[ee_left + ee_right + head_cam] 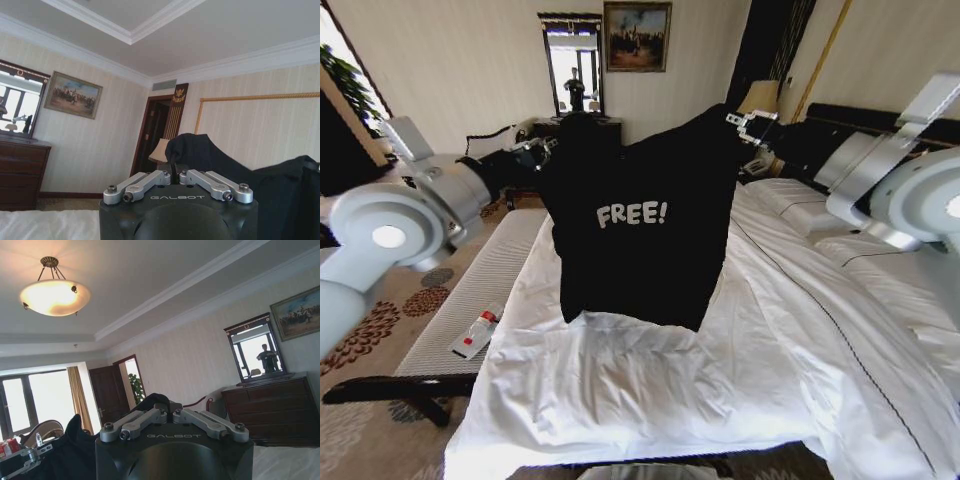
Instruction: Fold the clothes on the bed.
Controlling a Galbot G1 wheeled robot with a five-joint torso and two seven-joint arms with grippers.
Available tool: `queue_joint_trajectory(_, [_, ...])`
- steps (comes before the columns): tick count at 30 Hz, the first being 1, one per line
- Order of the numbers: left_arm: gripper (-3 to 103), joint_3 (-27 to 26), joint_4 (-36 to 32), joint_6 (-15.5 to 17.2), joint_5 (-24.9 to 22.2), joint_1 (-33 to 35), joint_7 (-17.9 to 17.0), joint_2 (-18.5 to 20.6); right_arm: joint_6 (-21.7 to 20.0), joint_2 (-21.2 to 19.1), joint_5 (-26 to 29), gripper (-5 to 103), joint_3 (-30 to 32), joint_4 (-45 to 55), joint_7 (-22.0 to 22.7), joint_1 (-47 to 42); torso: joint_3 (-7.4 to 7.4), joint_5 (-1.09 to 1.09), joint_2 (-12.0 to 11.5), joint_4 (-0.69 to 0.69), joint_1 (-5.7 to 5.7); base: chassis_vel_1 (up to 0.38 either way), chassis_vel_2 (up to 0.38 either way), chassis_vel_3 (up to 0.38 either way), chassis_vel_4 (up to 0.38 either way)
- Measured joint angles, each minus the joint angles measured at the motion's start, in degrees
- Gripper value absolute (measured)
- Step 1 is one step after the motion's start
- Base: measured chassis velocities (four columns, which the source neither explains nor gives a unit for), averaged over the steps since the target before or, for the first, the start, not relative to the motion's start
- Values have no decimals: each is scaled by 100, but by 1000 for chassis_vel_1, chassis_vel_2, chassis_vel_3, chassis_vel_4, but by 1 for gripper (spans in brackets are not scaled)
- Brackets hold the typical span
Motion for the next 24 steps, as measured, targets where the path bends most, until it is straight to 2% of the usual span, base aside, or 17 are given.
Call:
queue_joint_trajectory(1, [2, -231, -204, -31, -17, 278, 65, 279, -11, -82, 119, 0, 148, 100, 24, -66, 0, 1, 0, 1, 0, 0, 0, 0, 0])
queue_joint_trajectory(4, [2, -364, -335, -79, 25, 467, 116, 481, -23, -185, 183, 0, 363, 220, 30, -228, 0, 1, 0, 1, -1, 0, 0, 0, 0])
queue_joint_trajectory(5, [2, -424, -395, -107, 72, 550, 135, 581, -34, -253, 201, 0, 534, 307, 30, -381, -1, 1, 0, -1, -1, 0, 0, 0, 0])
queue_joint_trajectory(6, [2, -513, -525, -155, 122, 658, 142, 731, -57, -456, 254, 0, 1085, 529, 27, -945, -1, 3, 1, -3, -1, 0, 0, 0, 0])
queue_joint_trajectory(7, [2, -674, -617, -165, 109, 807, 141, 819, -89, -580, 333, 0, 1357, 673, 28, -1287, -1, 3, 0, -7, -2, 0, 0, 0, 0])
queue_joint_trajectory(8, [2, -674, -617, -165, 109, 807, 141, 819, -89, -580, 333, 0, 1357, 673, 28, -1287, -1, 3, 0, -7, -2, 0, 0, 0, 0])
queue_joint_trajectory(10, [2, -969, -766, -171, -29, 1093, 145, 1022, -152, -735, 591, 0, 1705, 891, 130, -1639, -1, 4, 0, -6, -1, 0, 0, 0, 0])
queue_joint_trajectory(14, [2, -1199, -904, -167, -369, 1195, 95, 1255, -233, -824, 970, 0, 1995, 1089, 354, -1788, -1, 3, 0, -2, -1, 0, 0, 0, 0])
queue_joint_trajectory(16, [2, -1405, -1004, -125, -827, 1205, -59, 1399, -302, -890, 1283, 0, 2263, 1223, 540, -1896, -1, 0, 0, -2, -1, 0, 0, 0, 0])
queue_joint_trajectory(18, [2, -1452, -1028, -112, -939, 1205, -97, 1438, -317, -911, 1369, 0, 2372, 1254, 583, -1950, -1, 0, 0, -2, -1, 0, 0, 0, 0])
queue_joint_trajectory(20, [2, -1602, -1129, -44, -1339, 1205, -333, 1570, -365, -1008, 1775, 0, 2898, 1387, 743, -2198, -1, 3, 0, -3, -1, 0, 0, 0, 0])
queue_joint_trajectory(22, [2, -1732, -1210, 52, -1567, 1204, -651, 1578, -419, -1056, 2090, 0, 3102, 1504, 923, -2251, -1, 3, 0, -4, -1, 0, 0, 0, 0])
queue_joint_trajectory(24, [2, -1795, -1242, 88, -1658, 1206, -776, 1563, -429, -1066, 2162, 0, 3138, 1536, 968, -2254, -1, 4, 0, -4, -1, 0, 0, 0, 0])
